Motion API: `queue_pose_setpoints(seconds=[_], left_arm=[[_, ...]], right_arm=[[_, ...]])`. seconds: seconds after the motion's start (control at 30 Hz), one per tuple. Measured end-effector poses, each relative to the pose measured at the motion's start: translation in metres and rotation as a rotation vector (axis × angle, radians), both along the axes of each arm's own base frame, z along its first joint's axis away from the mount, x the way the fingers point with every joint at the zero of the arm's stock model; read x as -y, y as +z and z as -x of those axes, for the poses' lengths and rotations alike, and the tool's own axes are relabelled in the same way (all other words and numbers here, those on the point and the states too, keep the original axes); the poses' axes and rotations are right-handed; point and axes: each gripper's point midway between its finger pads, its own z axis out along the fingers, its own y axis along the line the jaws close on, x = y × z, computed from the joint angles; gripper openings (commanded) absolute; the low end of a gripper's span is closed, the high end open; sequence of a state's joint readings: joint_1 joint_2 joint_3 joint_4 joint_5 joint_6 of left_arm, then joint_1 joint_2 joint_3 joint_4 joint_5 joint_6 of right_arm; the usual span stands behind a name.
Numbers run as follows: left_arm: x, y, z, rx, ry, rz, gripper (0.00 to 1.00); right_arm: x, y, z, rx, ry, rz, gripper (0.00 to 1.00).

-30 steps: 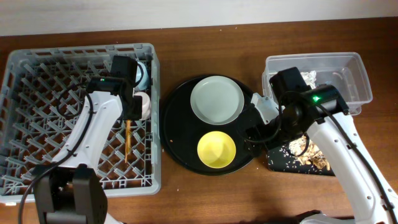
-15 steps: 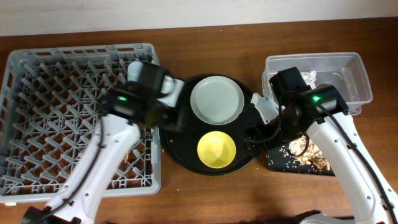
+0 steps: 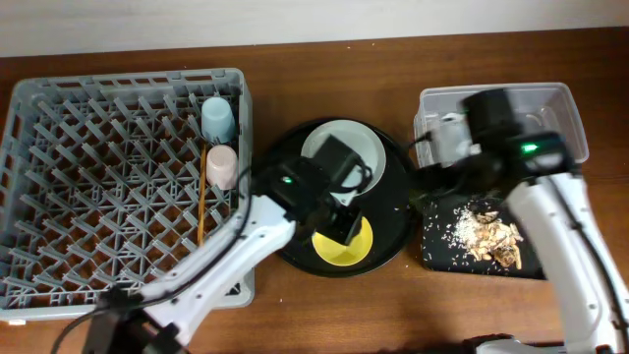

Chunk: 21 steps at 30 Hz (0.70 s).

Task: Sort waste into correct bins and load items into the dishwasher rack
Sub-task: 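Grasp the yellow bowl rim with the left gripper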

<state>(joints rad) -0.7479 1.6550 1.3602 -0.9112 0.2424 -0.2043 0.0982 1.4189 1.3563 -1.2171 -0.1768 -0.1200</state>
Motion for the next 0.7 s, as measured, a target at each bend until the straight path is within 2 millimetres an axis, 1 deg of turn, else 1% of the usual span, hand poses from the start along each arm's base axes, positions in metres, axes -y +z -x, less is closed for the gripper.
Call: queue_pose_setpoints(seconds=[0.03, 0.07, 0.1, 0.13, 0.23, 0.27, 0.3, 0.4, 0.53, 0.6, 0.67, 0.7], left_arm=[[0.008, -0.009, 0.005, -0.014, -0.022, -0.012, 0.46], [0.013, -0.016, 0.009, -0.024, -0.038, -0.022, 0.46], [0.02, -0.022, 0.013, -0.029, -0.057, -0.027, 0.46], [0.029, -0.032, 0.019, -0.038, -0.085, -0.037, 0.46], [0.039, -0.049, 0.029, -0.041, -0.123, -0.075, 0.46], [0.041, -0.054, 0.032, -0.044, -0.133, -0.089, 0.45], [0.043, -0.059, 0.036, -0.049, -0.143, -0.103, 0.42], [0.048, -0.061, 0.036, -0.015, -0.151, -0.117, 0.33], [0.05, -0.061, 0.033, 0.051, -0.142, -0.153, 0.32], [0.056, -0.061, 0.026, 0.113, -0.124, -0.15, 0.32], [0.057, -0.064, 0.024, 0.131, -0.11, -0.154, 0.32], [0.053, -0.07, 0.026, 0.13, -0.103, -0.169, 0.32]], right_arm=[[0.032, 0.0, -0.005, -0.002, -0.122, -0.014, 0.99], [0.053, 0.0, -0.006, -0.005, -0.198, -0.026, 0.99], [0.079, 0.001, -0.006, -0.002, -0.288, -0.035, 0.99], [0.109, 0.001, -0.002, -0.001, -0.394, -0.037, 0.99], [0.161, 0.001, 0.011, 0.004, -0.576, -0.047, 0.99], [0.171, 0.001, 0.015, 0.005, -0.613, -0.049, 0.98], [0.181, 0.001, 0.019, 0.006, -0.648, -0.051, 0.99], [0.188, 0.001, 0.023, 0.007, -0.675, -0.05, 0.99], [0.188, 0.001, 0.023, 0.007, -0.675, -0.051, 0.99], [0.188, 0.001, 0.023, 0.007, -0.675, -0.051, 0.99], [0.188, 0.001, 0.023, 0.007, -0.675, -0.051, 0.99], [0.188, 0.001, 0.023, 0.007, -0.675, -0.051, 0.99]])
